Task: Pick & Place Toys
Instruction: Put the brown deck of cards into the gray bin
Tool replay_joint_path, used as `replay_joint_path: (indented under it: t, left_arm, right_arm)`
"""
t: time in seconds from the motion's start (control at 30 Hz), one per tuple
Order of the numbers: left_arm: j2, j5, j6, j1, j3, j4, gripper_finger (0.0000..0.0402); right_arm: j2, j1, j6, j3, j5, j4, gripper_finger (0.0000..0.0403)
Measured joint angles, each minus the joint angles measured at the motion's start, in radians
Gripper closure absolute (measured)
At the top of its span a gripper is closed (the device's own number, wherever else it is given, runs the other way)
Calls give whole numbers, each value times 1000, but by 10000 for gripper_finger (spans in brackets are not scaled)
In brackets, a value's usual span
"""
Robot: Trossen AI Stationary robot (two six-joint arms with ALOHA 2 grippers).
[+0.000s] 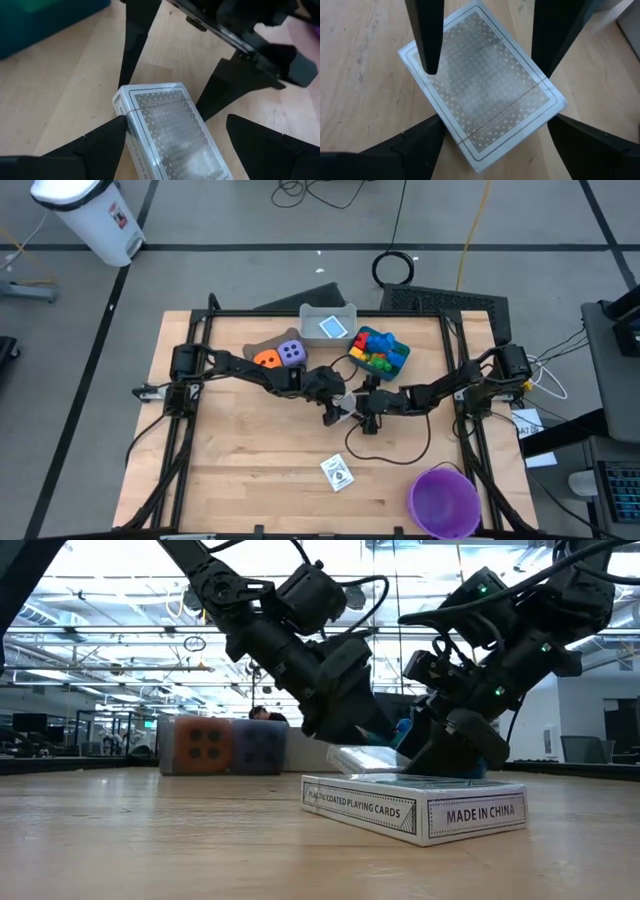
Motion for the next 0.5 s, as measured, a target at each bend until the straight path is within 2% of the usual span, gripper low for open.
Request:
replay_joint_path:
  t: [0.5]
  left_arm:
    - [0,12,-28,-8,2,56,55]
  right_arm:
    - [-1,0,3,-1,13,2,62]
